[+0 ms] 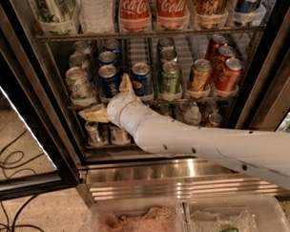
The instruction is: Pick pepsi can from middle shelf of fridge
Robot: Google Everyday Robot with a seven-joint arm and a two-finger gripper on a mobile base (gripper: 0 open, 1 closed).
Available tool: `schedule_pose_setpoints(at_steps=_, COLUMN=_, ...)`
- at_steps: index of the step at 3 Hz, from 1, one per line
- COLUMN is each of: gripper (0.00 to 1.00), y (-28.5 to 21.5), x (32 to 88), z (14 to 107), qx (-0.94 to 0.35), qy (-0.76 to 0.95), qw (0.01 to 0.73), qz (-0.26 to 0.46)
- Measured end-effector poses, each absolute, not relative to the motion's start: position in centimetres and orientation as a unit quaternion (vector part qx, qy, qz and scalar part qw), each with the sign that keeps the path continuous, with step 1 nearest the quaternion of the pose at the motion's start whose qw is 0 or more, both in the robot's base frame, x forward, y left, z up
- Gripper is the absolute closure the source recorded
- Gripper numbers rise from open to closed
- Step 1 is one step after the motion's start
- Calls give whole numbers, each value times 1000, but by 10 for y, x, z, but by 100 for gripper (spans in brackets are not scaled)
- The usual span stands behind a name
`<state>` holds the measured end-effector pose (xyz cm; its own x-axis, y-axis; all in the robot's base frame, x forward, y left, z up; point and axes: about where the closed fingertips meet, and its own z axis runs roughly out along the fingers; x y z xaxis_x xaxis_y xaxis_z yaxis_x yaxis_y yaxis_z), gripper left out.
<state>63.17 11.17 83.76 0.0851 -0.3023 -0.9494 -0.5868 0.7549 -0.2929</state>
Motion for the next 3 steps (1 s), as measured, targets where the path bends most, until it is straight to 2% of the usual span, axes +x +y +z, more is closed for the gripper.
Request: schedule_pose_setpoints(at_steps=3, gripper=0, y=106, x=639, z=833, qx=-300, qy=672, qw=671, qz=91)
